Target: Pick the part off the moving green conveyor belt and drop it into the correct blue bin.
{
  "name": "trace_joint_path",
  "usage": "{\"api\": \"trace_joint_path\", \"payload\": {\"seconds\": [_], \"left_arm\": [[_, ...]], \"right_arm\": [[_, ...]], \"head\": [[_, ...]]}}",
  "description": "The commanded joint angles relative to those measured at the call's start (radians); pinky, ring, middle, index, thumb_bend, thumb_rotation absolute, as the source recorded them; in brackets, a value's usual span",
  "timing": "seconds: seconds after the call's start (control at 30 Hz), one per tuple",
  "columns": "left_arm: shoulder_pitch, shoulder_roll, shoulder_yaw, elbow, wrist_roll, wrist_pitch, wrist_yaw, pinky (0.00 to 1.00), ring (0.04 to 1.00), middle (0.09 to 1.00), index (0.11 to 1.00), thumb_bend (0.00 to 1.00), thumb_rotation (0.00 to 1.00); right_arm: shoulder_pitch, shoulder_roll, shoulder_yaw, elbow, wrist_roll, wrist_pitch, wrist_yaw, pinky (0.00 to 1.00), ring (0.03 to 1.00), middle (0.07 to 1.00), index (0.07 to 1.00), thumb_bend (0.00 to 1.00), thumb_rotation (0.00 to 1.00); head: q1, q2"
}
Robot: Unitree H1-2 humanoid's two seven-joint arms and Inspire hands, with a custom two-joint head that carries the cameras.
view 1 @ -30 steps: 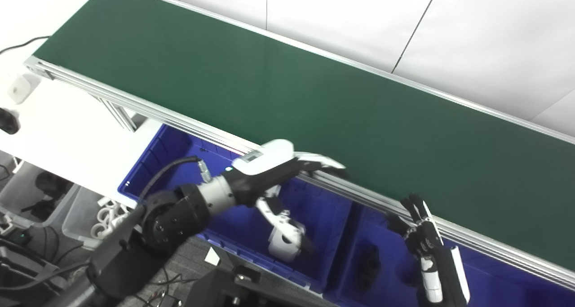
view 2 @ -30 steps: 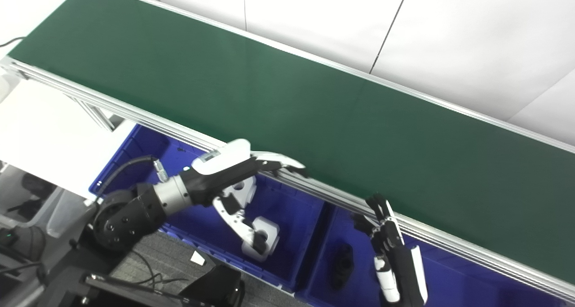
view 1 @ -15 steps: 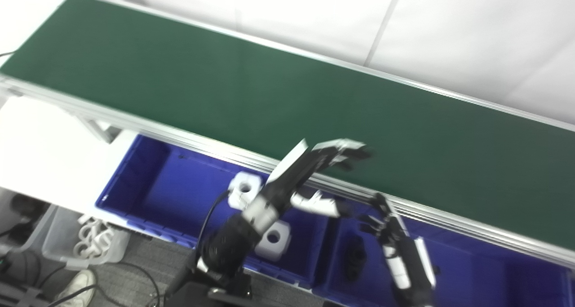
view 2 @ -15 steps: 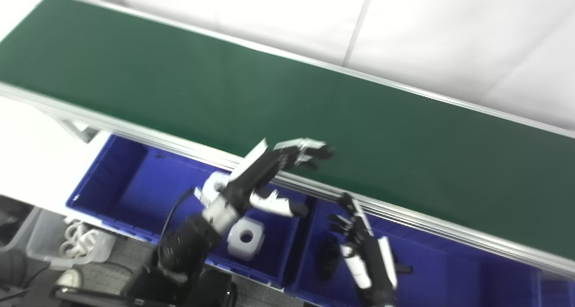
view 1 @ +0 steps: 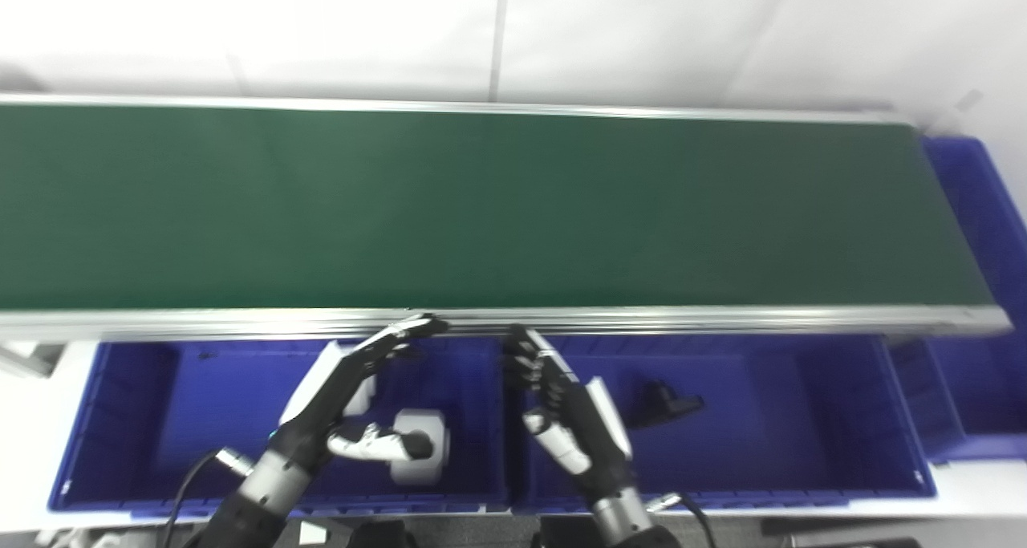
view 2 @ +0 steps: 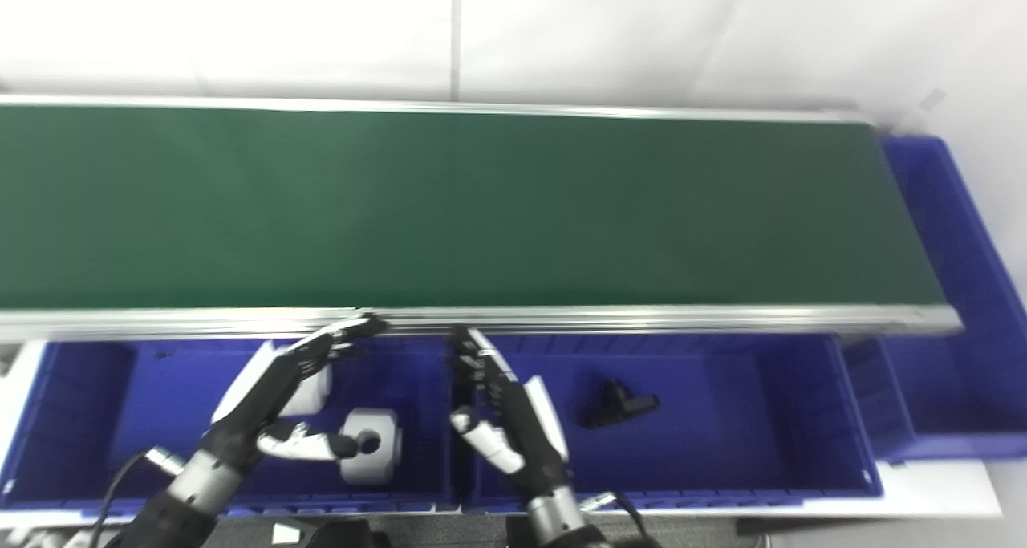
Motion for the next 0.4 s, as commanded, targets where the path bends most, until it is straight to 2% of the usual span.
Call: {"api": "trace_joint_path", "payload": {"seconds": [0.0, 0.17, 0.33, 0.37], "left_arm": [[0.012, 0.012, -0.006, -0.046, -0.006, -0.039, 0.009, 0.74, 0.844, 0.882, 0.795, 0.97, 0.64], [0.046, 0.030, -0.020, -0.075, 0.012, -0.039, 0.021, 0.71, 0.828, 0.866, 0.785, 0.99, 0.64], [0.065, 0.026, -0.033, -0.078, 0.040, -0.039, 0.058, 0.71, 0.831, 0.861, 0.789, 0.99, 0.65], [0.066, 0.019, -0.041, -0.076, 0.050, -0.039, 0.071, 0.71, 0.831, 0.861, 0.789, 0.99, 0.65]], "right_arm": [[0.000, 0.002, 0.008, -0.012, -0.002, -0.062, -0.012, 0.83, 0.858, 0.912, 0.929, 0.84, 0.90], [-0.001, -0.011, 0.016, -0.009, 0.006, -0.060, -0.014, 0.83, 0.862, 0.909, 0.936, 0.83, 0.91], [0.003, -0.024, 0.015, -0.010, 0.012, -0.059, -0.017, 0.84, 0.861, 0.909, 0.937, 0.85, 0.94], [0.004, -0.030, 0.014, -0.010, 0.015, -0.061, -0.018, 0.84, 0.860, 0.909, 0.937, 0.85, 0.94]], "head": [[0.009, -0.003], [0.037, -0.016], [0.056, -0.025], [0.085, -0.031]]}}
